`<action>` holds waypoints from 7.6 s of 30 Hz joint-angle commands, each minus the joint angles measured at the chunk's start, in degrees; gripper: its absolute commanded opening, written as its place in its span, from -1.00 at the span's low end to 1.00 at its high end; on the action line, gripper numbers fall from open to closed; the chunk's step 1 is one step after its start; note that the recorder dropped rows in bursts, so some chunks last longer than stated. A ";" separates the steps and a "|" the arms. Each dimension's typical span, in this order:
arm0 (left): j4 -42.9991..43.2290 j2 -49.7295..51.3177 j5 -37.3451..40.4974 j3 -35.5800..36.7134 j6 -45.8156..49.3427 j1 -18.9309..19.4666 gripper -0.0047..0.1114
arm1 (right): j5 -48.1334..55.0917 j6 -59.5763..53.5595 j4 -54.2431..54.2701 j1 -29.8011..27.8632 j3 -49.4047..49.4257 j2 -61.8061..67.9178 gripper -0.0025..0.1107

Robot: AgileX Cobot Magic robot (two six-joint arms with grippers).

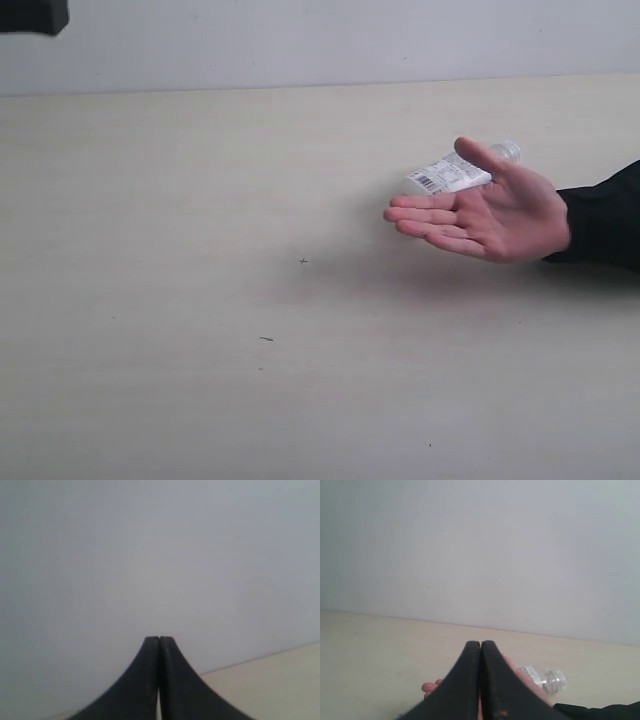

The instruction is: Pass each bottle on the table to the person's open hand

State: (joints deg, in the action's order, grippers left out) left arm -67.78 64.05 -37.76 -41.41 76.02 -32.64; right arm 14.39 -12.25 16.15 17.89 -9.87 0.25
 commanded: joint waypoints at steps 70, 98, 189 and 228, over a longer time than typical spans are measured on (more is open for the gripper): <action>42.89 74.25 83.98 -82.04 -46.89 1.22 0.01 | -0.28 0.03 -0.01 0.15 0.24 -0.25 -0.96; 49.65 80.00 79.54 -82.04 -49.28 -3.44 0.39 | -0.28 0.03 -0.01 0.15 0.24 -0.25 -0.96; 47.68 53.58 62.67 -55.24 -63.07 -6.30 -0.92 | -0.28 0.03 -0.01 0.15 0.24 -0.25 -0.96; 127.64 51.25 85.96 -49.93 -183.12 -33.09 -0.92 | -0.28 0.03 -0.01 0.15 0.24 -0.25 -0.96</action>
State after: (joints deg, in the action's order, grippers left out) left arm 58.63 114.07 47.53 -91.32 -103.64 -65.41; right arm 14.39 -12.25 16.15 17.89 -9.87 0.25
